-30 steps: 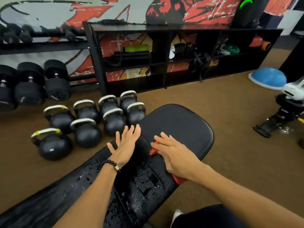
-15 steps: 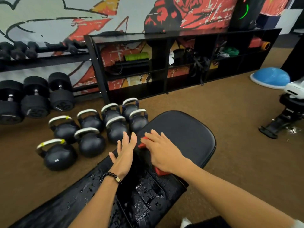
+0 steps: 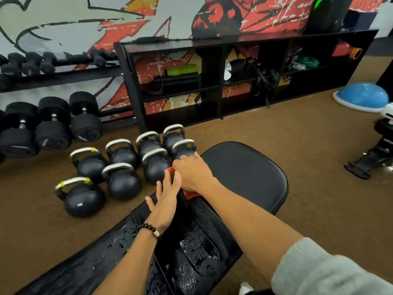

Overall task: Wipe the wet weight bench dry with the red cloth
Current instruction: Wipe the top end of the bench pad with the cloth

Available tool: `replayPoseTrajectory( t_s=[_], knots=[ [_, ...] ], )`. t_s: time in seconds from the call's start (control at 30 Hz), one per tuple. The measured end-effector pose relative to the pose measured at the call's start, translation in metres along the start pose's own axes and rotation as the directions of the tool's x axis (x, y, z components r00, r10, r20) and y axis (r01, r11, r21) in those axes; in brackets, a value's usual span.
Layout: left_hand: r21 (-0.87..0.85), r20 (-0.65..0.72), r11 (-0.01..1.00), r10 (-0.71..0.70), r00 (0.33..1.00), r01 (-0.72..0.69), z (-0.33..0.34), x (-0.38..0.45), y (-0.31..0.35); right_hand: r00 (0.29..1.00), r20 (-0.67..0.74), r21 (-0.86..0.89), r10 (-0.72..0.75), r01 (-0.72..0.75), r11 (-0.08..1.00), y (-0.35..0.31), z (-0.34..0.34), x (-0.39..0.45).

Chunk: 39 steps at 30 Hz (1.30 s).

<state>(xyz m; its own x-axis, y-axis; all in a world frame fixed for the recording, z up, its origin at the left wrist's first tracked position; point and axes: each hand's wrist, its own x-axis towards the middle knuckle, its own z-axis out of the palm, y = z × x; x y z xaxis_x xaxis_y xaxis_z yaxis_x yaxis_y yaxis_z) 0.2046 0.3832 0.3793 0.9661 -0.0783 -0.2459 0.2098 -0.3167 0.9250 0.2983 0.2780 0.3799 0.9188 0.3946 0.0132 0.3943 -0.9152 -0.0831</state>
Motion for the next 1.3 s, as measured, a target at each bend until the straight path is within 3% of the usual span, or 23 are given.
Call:
replayPoseTrajectory(
  t_s=[0.13,0.3,0.4,0.47,0.53,0.63,0.7,0.8,0.9,0.97,1.03,1.13,1.23,1.3],
  knots=[
    [-0.012,0.019,1.0,0.008,1.0,-0.007,-0.003,-0.003,0.001,0.996,-0.085,-0.063,0.013,-0.019,0.998,0.039,-0.015,-0.008],
    [-0.041,0.043,0.999,0.012,0.999,-0.011,-0.003,-0.005,0.001,0.922,-0.123,0.158,0.368,-0.348,0.924,0.124,-0.037,-0.011],
    [-0.052,0.035,0.999,-0.009,0.999,0.011,-0.003,-0.003,0.003,0.86,-0.141,0.179,0.49,-0.465,0.867,0.123,-0.036,-0.007],
    [-0.059,0.027,0.998,-0.008,1.0,0.01,-0.002,-0.003,0.003,0.869,-0.231,0.031,0.437,-0.442,0.896,0.1,-0.027,-0.005],
    [-0.061,0.02,0.998,-0.001,1.0,0.002,-0.002,-0.003,0.001,0.945,-0.228,-0.093,0.236,-0.263,0.96,0.067,-0.014,-0.006],
    [-0.028,0.009,1.0,0.01,1.0,-0.01,-0.001,-0.003,-0.001,0.988,-0.092,-0.026,-0.122,0.12,0.992,0.019,0.005,-0.026],
    [-0.033,0.006,0.999,0.009,1.0,-0.008,-0.001,-0.002,0.0,0.982,-0.095,0.009,-0.16,0.162,0.987,0.024,-0.005,-0.044],
    [-0.071,0.019,0.997,0.004,1.0,-0.003,-0.002,-0.001,0.001,0.984,-0.176,-0.048,0.042,-0.051,0.998,0.085,-0.024,-0.047],
    [-0.051,0.015,0.999,0.008,1.0,-0.007,0.0,-0.003,0.0,0.866,-0.178,0.213,0.468,-0.431,0.877,0.135,-0.039,-0.04],
    [-0.037,0.006,0.999,0.007,1.0,-0.006,0.0,-0.002,0.001,0.818,-0.194,0.217,0.541,-0.502,0.837,0.128,-0.036,-0.034],
    [-0.03,-0.004,1.0,0.003,1.0,-0.004,0.001,-0.002,0.002,0.839,-0.277,0.1,0.467,-0.459,0.883,0.102,-0.03,-0.027],
    [-0.027,-0.006,1.0,0.009,1.0,-0.009,0.0,-0.002,0.002,0.949,-0.275,-0.05,0.155,-0.175,0.983,0.052,-0.01,-0.022],
    [-0.014,-0.011,0.999,0.044,0.999,-0.044,0.0,-0.002,-0.002,0.989,-0.119,0.017,-0.088,0.091,0.996,0.016,0.007,-0.052],
    [-0.024,-0.011,0.998,0.052,0.999,-0.052,-0.001,-0.002,-0.003,0.979,-0.156,0.013,-0.133,0.136,0.991,0.025,0.006,-0.09]
  ],
)
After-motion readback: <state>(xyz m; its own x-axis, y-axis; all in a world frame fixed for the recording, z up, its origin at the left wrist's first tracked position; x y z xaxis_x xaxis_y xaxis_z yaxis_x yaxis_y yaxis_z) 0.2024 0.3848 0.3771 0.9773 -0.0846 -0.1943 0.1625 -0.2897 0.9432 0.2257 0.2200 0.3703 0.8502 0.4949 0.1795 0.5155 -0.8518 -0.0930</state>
